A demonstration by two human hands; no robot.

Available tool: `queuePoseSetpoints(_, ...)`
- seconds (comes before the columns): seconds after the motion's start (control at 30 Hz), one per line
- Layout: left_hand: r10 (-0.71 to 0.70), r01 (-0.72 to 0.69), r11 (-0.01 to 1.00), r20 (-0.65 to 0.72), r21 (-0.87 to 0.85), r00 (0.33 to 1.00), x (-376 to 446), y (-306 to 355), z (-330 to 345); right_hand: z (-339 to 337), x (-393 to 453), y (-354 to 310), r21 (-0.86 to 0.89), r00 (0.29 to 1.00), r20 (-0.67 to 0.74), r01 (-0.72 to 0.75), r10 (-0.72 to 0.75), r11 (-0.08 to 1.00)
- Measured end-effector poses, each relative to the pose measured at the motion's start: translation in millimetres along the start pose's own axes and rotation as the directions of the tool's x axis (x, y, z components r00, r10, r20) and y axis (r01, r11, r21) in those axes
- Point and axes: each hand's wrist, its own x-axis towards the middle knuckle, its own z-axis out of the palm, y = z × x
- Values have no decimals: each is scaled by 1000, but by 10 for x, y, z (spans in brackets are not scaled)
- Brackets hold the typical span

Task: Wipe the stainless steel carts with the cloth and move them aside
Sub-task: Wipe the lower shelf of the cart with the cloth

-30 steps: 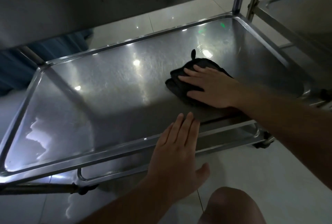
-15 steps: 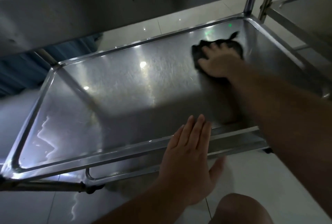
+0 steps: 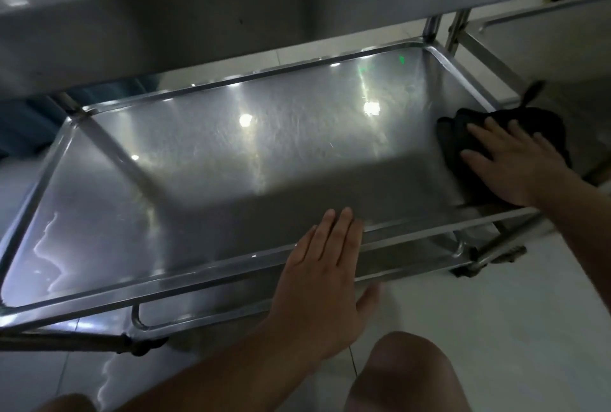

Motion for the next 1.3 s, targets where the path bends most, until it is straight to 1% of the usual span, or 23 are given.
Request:
queuePoseSetpoints(0.07,-5,5,1000,-1,-2,1000,-2,-8,11,12,-16,14,34,996,-25,-86,87,996)
queuePoseSetpoints(0.13,-4,4,1000,12,9,1000,-2,-16,7,5,-53,-234,87,996,-16,-83,85,993)
queuePoseSetpoints(0.17,-5,5,1000,16,9,1000,-1,-20,1,11,-95,-409,92,999,-16,-44,45,995)
queuePoseSetpoints(0.23,-10,10,1000,17,-6,1000,-3,-28,-12,104,-236,-792,63,993,-22,121,-119,991)
queuePoseSetpoints(0.3,-7,8,999,29,-36,1000,2,-33,-24,190,-375,-1049,93,959,-28,285,-283,954)
queuePoseSetpoints(0.37,-1,3,998,35,-57,999,6,-35,-32,174,-332,-1069,122,933,-7,358,-360,926)
queuePoseSetpoints(0.4,0,2,998,37,-67,999,3,-33,-38,141,-222,-1014,120,936,-2,351,-353,929)
queuePoseSetpoints(0.43,0,3,997,34,-74,999,0,-27,-43,99,-68,-928,112,952,-13,306,-307,945)
queuePoseSetpoints(0.53,-3,6,996,36,-89,999,-4,-8,-56,-22,385,-778,141,997,-71,20,-10,990)
queuePoseSetpoints(0.6,-1,6,995,52,-96,999,0,-20,-48,-50,571,-984,197,994,-33,-99,107,975)
queuePoseSetpoints(0.63,-2,7,995,54,-95,999,3,-29,-45,-60,628,-1168,207,994,-11,-105,110,973)
queuePoseSetpoints(0.7,0,5,996,57,-89,998,9,-38,-43,-84,678,-1607,197,999,-4,-33,34,980)
queuePoseSetpoints(0.83,1,1,1000,69,-21,998,19,-19,-53,-114,600,-2465,144,979,-4,203,-205,969)
queuePoseSetpoints(0.87,1,-1,1000,87,-8,996,22,-14,-64,-100,531,-2641,117,952,6,302,-305,946)
queuePoseSetpoints(0.9,2,-1,1000,110,-6,994,25,-12,-80,-72,439,-2786,86,904,19,425,-427,901)
queuePoseSetpoints(0.97,14,-8,999,161,-42,987,54,-32,-146,3,261,-2909,66,764,51,640,-643,765)
queuePoseSetpoints(1.0,29,-17,997,177,-72,984,67,-61,-190,28,197,-2876,83,711,62,695,-700,714)
queuePoseSetpoints(1.03,55,-39,995,180,-89,982,69,-111,-229,37,167,-2797,107,691,59,713,-720,693)
queuePoseSetpoints(1.07,93,-80,994,168,-80,981,48,-181,-261,30,172,-2682,119,703,42,702,-710,702)
queuePoseSetpoints(1.1,134,-128,991,149,-49,980,-10,-266,-281,29,198,-2535,112,739,12,668,-673,736)
queuePoseSetpoints(1.17,171,-176,984,116,35,978,-232,-501,-278,44,270,-2172,95,857,-81,515,-509,852)
queuePoseSetpoints(1.23,98,-107,991,99,85,990,-535,-809,-251,73,291,-1851,114,953,-132,290,-275,950)
queuePoseSetpoints(1.3,-37,31,991,48,133,998,-865,-1170,-230,79,273,-1804,160,991,-102,101,-85,982)
